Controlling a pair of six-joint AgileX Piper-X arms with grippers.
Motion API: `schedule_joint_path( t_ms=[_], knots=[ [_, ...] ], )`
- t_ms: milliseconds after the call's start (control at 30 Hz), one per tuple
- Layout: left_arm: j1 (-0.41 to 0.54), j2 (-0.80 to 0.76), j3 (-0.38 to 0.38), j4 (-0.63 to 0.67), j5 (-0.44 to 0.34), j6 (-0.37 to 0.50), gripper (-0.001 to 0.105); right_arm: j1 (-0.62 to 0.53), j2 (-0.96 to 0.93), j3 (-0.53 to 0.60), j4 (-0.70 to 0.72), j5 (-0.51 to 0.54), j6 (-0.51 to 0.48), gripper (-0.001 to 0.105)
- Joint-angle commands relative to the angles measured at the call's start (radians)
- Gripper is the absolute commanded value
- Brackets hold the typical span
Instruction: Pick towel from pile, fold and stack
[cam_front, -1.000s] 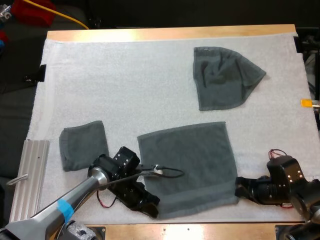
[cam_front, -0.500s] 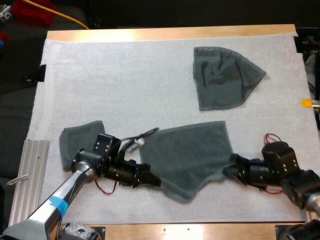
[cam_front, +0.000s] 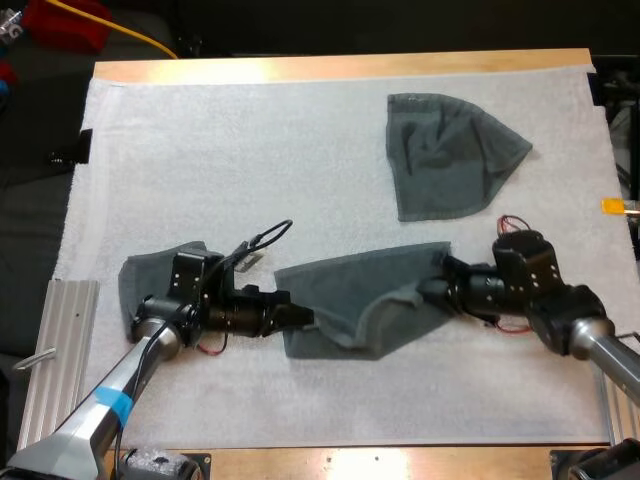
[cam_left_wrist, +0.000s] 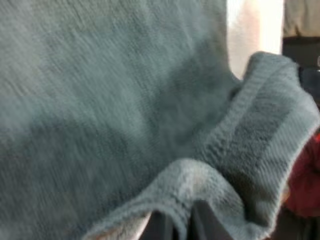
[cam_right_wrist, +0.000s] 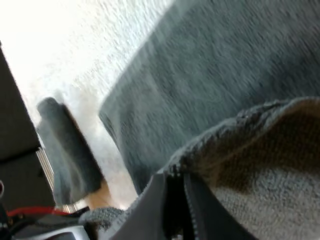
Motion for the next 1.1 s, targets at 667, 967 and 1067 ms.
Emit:
schedule_joint_path(
  t_ms=[667, 967, 1067],
  knots=[
    [-0.001, 0.004, -0.006, -0.146, -0.285, 0.009, 0.0, -0.001, 0.063, -0.043, -0.034, 0.296, 0.048, 0.0],
    [-0.001, 0.004, -0.006, -0.159, -0.238, 0.014, 0.045, -0.001, 0.063, -0.043, -0.092, 0.271, 0.048, 0.03],
    [-0.001, 0.004, -0.009, -0.165, -0.19, 0.014, 0.074, -0.001, 0.063, -0.043, -0.2, 0.216, 0.03, 0.056]
  ],
)
